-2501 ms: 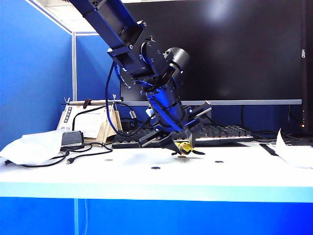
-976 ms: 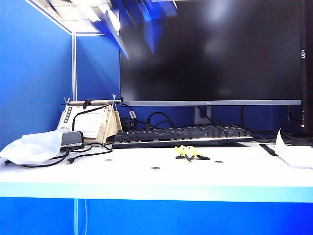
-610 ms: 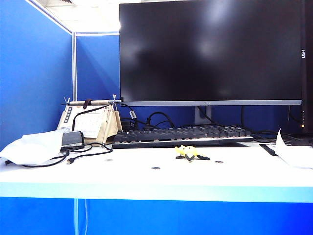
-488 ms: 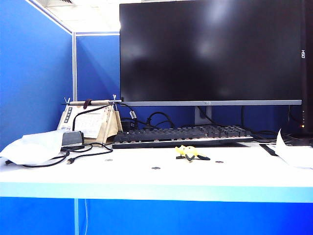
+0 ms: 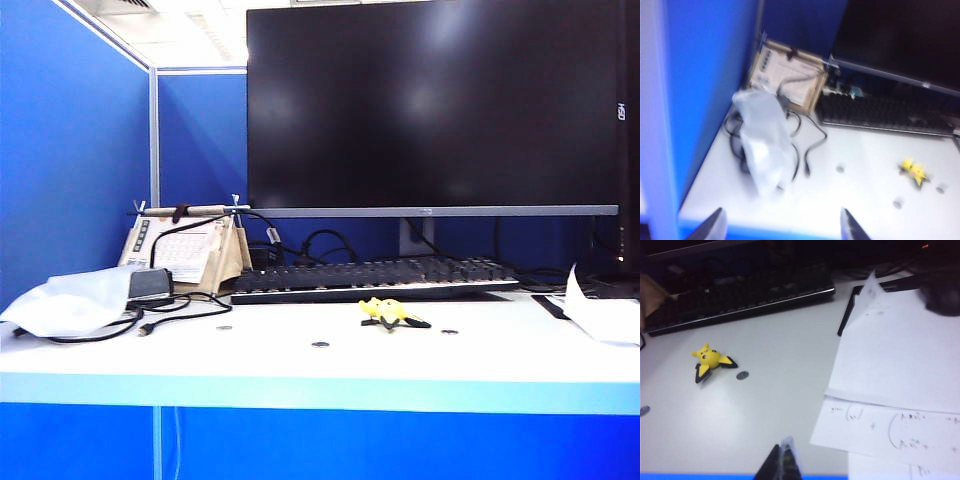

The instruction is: Pick up the doll and place it on the similarly colored coin.

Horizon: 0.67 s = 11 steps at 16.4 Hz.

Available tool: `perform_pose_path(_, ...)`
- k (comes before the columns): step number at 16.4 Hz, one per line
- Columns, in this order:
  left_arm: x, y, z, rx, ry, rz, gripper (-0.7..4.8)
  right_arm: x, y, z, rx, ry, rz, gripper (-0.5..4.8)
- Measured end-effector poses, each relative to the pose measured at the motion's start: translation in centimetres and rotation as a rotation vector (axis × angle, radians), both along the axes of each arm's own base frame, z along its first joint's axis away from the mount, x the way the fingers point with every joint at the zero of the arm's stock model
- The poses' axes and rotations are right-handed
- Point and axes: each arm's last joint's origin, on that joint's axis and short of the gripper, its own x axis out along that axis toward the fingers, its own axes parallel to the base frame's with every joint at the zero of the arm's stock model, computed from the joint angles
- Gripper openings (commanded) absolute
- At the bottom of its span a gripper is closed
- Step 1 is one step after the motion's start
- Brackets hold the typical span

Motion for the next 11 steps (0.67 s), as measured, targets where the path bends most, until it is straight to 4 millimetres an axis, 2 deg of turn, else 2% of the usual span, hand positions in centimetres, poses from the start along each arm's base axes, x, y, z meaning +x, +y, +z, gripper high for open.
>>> perform_pose_path(1, 0.5, -0.3, -0.5, 0.033, 0.029, 0.064, 3.00, 0.0, 0.0, 0.1, 0.005, -0.005, 0.007, -0.05)
perform_pose_path(4, 1.3, -0.7, -1.5, 0.036, 0.034, 0.107, 3.00, 0.0, 0.0, 0.0, 0.006, -0.005, 0.015, -0.05)
perform_pose_path(6, 2.0, -1.2, -2.4, -0.066, 0.014, 0.153, 3.00, 0.0, 0.0, 0.0, 0.007, -0.005, 0.019, -0.05)
perform_pose_path(10, 3.6, -2.6, -6.9, -0.182, 0.090, 0.153, 3.00, 0.0, 0.0, 0.0, 0.007, -0.005, 0.019, -0.05)
perform_pose_path(11, 4.1, -3.1, -9.9, -0.131, 0.157, 0.158, 3.00, 0.0, 0.0, 0.0, 0.007, -0.005, 0.019, -0.05)
